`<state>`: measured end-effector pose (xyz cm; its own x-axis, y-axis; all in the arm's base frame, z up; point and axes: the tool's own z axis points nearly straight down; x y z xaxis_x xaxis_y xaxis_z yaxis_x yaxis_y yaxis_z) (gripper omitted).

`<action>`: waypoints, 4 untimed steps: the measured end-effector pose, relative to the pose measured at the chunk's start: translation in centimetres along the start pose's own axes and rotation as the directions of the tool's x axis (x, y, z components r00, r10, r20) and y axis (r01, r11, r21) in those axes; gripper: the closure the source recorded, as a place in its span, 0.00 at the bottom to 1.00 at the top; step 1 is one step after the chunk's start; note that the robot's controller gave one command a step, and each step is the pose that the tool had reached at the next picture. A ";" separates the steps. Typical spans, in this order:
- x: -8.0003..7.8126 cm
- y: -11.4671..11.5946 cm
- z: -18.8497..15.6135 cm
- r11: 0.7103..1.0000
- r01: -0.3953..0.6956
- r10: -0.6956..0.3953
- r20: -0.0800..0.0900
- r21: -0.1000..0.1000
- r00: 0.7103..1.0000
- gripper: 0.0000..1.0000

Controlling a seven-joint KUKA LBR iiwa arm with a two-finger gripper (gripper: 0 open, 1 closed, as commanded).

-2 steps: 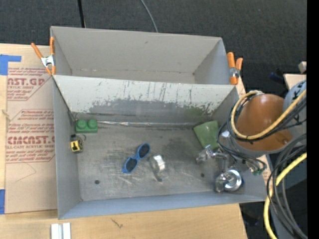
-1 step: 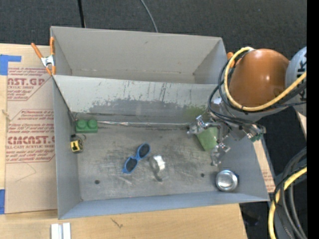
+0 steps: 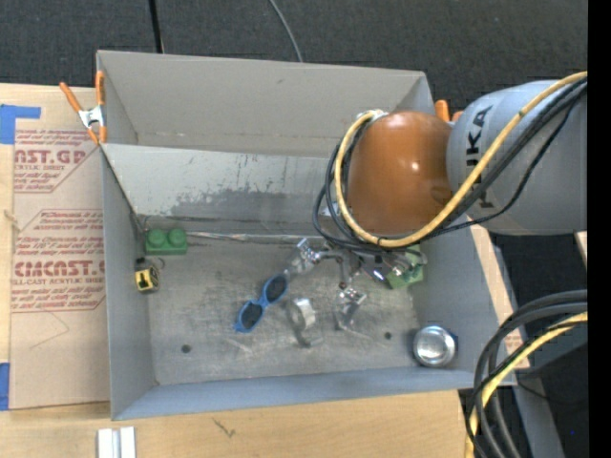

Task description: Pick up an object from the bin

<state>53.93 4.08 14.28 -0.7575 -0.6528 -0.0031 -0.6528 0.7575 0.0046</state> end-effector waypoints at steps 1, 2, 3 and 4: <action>0.3 -0.4 -0.1 1.000 -0.008 0.008 -0.001 0.003 1.000 1.00; 0.3 -0.4 -0.1 1.000 -0.008 0.008 -0.001 0.003 1.000 0.00; -2.3 1.6 5.2 0.997 0.079 -0.079 0.004 0.009 0.997 0.00; -2.1 1.6 5.4 0.997 0.080 -0.079 -0.006 0.005 0.997 1.00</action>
Offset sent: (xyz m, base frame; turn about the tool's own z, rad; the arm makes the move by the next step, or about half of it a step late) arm 0.0000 0.0000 0.0000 0.0000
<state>54.50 6.73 8.92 -0.7032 -0.7110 0.0030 -0.7110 0.7032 -0.0009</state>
